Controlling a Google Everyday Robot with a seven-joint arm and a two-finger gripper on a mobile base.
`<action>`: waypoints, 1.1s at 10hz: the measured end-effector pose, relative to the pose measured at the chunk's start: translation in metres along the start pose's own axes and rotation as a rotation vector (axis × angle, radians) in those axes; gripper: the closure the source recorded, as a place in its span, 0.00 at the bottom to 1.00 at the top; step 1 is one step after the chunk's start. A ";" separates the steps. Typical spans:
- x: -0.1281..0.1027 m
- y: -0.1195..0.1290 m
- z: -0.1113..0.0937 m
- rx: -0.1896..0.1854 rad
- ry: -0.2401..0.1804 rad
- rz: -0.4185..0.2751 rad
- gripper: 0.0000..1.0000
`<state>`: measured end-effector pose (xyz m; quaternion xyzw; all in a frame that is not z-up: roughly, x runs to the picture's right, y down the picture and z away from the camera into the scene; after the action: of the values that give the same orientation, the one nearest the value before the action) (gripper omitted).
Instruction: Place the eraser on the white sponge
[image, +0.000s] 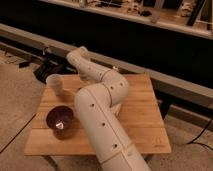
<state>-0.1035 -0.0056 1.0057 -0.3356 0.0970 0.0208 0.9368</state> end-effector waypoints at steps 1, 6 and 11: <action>-0.001 0.002 0.002 -0.002 -0.001 -0.001 0.35; -0.001 0.007 0.009 -0.024 0.003 0.003 0.35; -0.006 0.000 0.007 -0.037 -0.008 0.020 0.35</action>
<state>-0.1082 -0.0008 1.0123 -0.3518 0.0962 0.0330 0.9305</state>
